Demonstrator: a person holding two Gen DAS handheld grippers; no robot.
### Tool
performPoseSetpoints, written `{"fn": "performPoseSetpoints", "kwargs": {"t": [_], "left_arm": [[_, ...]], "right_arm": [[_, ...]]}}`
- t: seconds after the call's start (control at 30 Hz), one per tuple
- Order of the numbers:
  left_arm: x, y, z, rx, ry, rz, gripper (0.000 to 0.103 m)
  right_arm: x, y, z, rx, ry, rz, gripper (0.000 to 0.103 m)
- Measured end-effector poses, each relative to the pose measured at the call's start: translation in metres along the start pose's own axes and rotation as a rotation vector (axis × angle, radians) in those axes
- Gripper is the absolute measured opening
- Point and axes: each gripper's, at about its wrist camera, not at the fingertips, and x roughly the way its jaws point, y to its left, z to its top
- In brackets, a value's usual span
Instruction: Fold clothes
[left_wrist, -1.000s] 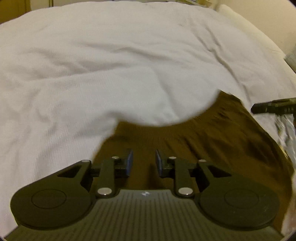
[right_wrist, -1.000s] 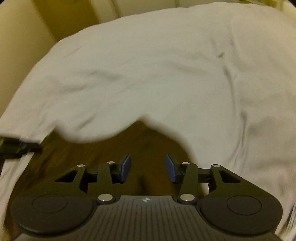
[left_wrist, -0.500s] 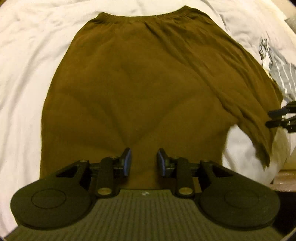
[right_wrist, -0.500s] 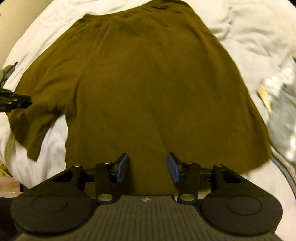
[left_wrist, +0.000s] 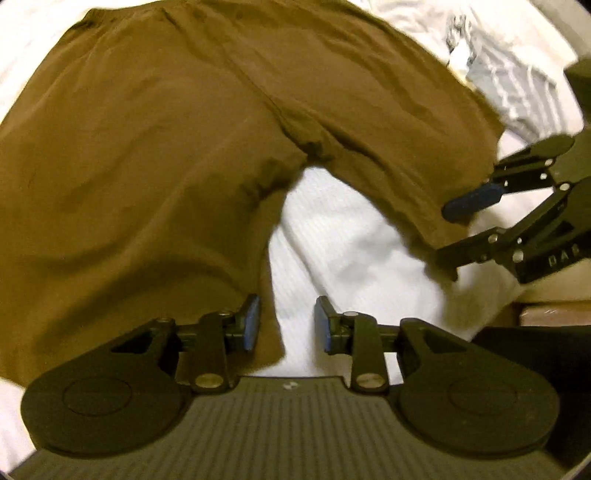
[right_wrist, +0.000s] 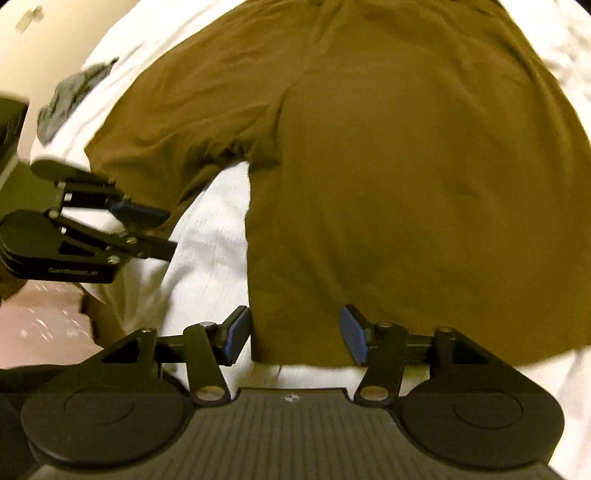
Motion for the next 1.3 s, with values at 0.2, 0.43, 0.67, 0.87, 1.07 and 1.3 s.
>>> {"fn": "performPoseSetpoints", "kwargs": {"t": [0.2,0.43,0.67,0.87,1.07,1.3], "left_arm": [[-0.053,0.005,-0.007,-0.063,-0.088,0.072,0.027],[-0.114,0.013,-0.007,-0.213,-0.154,0.241,0.05],[-0.141,0.028,0.002,-0.176,-0.207,0.25,0.075],[-0.145,0.06,0.007,-0.019,-0.221,0.17,0.077],[-0.172,0.101,-0.012,0.153,-0.249,0.127,0.086],[-0.193,0.131,-0.042,0.236,-0.248,0.115,0.096]], "right_arm": [[-0.042,-0.012,0.01,0.046,-0.081,-0.082,0.061],[-0.085,-0.006,0.028,0.039,-0.145,-0.178,0.083],[-0.112,0.028,0.04,0.101,-0.216,-0.249,0.088],[-0.118,0.064,0.041,0.269,-0.282,-0.38,0.088],[-0.111,0.135,0.032,0.497,-0.35,-0.428,0.088],[-0.107,0.189,0.023,0.573,-0.341,-0.449,0.088]]}}
